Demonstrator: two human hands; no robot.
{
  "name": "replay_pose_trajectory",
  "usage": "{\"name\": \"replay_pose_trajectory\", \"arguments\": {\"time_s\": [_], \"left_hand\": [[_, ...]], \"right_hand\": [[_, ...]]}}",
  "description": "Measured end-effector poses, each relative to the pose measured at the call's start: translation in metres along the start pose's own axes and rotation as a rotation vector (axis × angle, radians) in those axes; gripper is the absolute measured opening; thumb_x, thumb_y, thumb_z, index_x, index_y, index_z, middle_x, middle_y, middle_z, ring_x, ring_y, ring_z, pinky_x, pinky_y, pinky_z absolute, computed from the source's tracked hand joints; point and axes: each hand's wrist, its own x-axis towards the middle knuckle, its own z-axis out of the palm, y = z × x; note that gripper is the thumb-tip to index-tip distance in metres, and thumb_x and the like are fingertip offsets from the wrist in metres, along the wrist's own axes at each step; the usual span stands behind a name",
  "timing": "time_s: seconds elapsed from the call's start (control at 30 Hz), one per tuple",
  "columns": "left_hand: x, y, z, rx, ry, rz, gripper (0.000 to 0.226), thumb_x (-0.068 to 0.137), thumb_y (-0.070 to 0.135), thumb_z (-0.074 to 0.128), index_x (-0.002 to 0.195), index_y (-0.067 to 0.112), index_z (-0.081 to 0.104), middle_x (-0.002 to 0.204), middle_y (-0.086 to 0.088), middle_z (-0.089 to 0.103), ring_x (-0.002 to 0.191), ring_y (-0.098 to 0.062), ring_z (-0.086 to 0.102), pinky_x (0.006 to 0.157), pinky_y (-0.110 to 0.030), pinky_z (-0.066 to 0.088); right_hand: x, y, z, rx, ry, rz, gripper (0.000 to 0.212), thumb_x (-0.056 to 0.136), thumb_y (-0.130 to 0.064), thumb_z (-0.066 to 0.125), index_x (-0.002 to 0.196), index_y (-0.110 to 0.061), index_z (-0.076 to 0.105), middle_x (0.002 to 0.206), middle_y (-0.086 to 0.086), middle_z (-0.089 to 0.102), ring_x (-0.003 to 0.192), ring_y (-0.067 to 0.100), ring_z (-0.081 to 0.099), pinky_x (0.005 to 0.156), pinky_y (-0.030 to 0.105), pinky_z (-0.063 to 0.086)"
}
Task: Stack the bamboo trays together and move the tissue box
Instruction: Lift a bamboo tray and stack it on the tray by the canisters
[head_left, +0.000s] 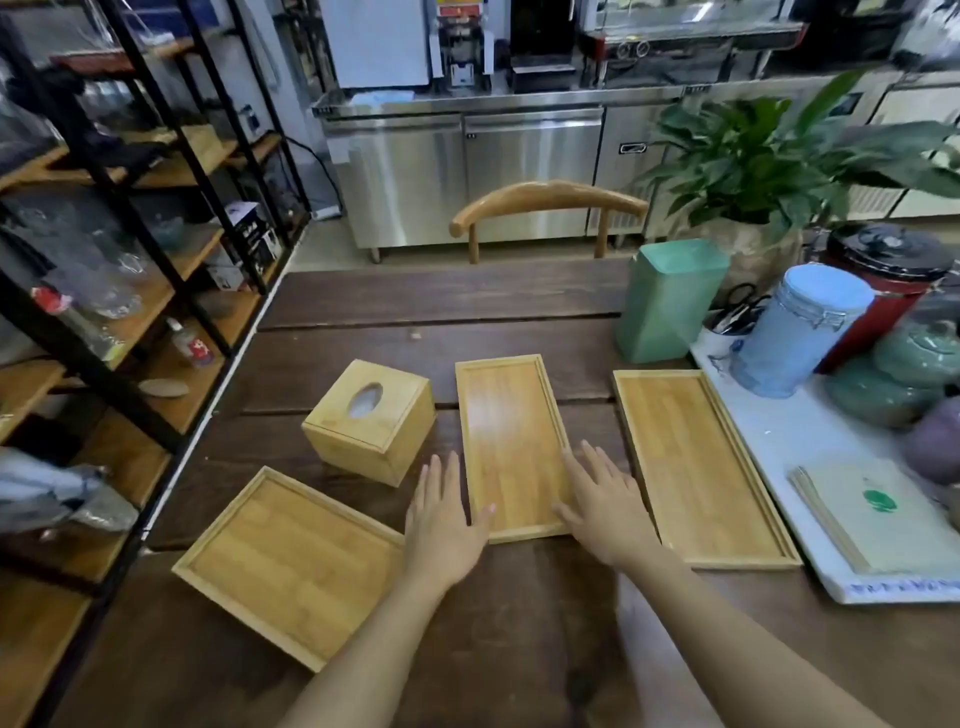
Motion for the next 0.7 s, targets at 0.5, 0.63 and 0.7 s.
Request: {"name": "replay_pose_trajectory", "arguments": {"time_s": [0.5, 0.63, 0.7], "left_hand": [[-0.001, 0.018, -0.009, -1.064, -0.247, -0.623, 0.028, 0.093, 0.029, 0.054, 0.116, 0.014, 0.056, 0.122, -0.007, 0.062, 0.107, -0.025, 0.059, 0.088, -0.044, 0.05], [-0.009, 0.026, -0.012, -0.948, -0.266, -0.595, 0.027, 0.096, 0.032, 0.047, 0.11, 0.01, 0.054, 0.106, -0.008, 0.063, 0.091, -0.025, 0.06, 0.063, -0.036, 0.051], [-0.015, 0.043, -0.008, -0.781, -0.212, -0.492, 0.028, 0.096, 0.038, 0.044, 0.109, 0.013, 0.049, 0.105, -0.005, 0.057, 0.085, -0.02, 0.054, 0.055, -0.03, 0.044]], "right_hand": [[0.008, -0.008, -0.014, 1.264, -0.126, 0.697, 0.061, 0.084, -0.028, 0.06, 0.136, -0.009, 0.035, 0.144, 0.013, 0.038, 0.13, 0.032, 0.035, 0.108, 0.047, 0.027], [0.003, -0.013, -0.017, 1.049, -0.108, 0.611, 0.035, 0.093, -0.024, 0.047, 0.121, -0.004, 0.05, 0.111, 0.009, 0.058, 0.098, 0.024, 0.053, 0.083, 0.037, 0.04], [-0.004, -0.008, -0.021, 0.948, -0.011, 0.57, 0.034, 0.094, -0.025, 0.043, 0.115, -0.001, 0.053, 0.1, 0.009, 0.059, 0.093, 0.025, 0.055, 0.078, 0.035, 0.041]]}}
